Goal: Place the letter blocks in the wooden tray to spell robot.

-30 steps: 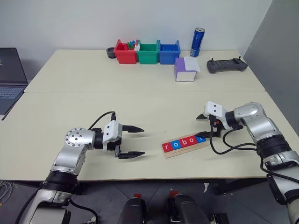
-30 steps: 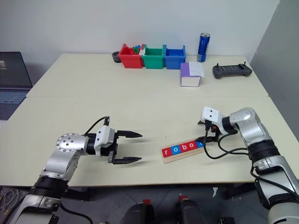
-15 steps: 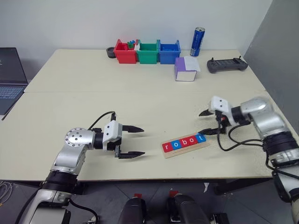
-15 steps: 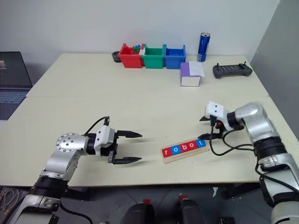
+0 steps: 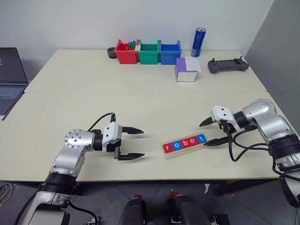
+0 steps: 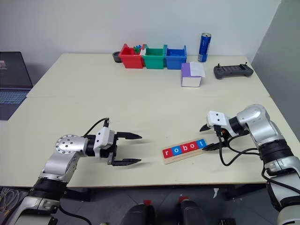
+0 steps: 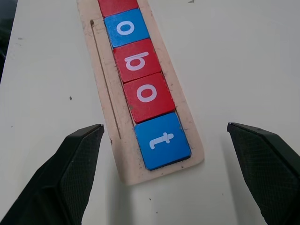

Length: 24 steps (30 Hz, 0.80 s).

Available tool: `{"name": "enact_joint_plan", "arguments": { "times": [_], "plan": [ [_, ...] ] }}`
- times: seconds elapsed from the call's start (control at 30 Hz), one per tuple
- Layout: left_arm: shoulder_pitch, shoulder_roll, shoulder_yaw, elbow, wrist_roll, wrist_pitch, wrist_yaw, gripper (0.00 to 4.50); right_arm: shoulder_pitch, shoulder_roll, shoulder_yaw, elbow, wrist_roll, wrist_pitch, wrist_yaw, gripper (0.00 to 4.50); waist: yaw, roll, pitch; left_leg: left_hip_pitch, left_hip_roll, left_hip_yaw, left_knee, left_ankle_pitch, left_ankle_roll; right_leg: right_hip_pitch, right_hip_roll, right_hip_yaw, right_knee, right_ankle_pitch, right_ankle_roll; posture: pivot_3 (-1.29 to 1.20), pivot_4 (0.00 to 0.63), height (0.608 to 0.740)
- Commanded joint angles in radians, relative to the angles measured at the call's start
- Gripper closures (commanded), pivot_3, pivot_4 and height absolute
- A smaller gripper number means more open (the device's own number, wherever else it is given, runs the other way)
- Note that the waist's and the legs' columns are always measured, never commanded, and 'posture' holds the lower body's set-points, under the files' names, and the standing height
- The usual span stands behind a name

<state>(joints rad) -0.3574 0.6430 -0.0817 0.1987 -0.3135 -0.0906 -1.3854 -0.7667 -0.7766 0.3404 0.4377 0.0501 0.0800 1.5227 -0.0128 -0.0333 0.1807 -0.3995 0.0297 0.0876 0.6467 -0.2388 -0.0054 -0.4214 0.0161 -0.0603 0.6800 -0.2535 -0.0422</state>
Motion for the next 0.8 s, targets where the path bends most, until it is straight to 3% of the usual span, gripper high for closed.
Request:
{"name": "enact_joint_plan", "arguments": {
  "times": [0.03,0.8],
  "plan": [
    [0.009,0.014,0.024,-0.042,-0.019,0.003,0.008,0.00,-0.018,-0.010,0.016,0.001,-0.017,-0.061,0.078,0.02,0.000,0.000,0.000,0.000,0.000,0.000,0.000,0.000,0.000,0.000,0.000,0.000,0.000,0.000,0.000,0.00,0.150,0.740],
    [0.038,0.036,0.038,-0.087,-0.026,0.029,0.028,0.00,-0.041,0.058,0.066,0.145,-0.107,-0.236,0.035,0.02,0.002,0.000,0.000,0.000,0.000,0.000,0.000,0.000,0.000,0.000,0.000,0.000,0.000,0.000,0.000,0.00,0.150,0.740]
  ]
}}
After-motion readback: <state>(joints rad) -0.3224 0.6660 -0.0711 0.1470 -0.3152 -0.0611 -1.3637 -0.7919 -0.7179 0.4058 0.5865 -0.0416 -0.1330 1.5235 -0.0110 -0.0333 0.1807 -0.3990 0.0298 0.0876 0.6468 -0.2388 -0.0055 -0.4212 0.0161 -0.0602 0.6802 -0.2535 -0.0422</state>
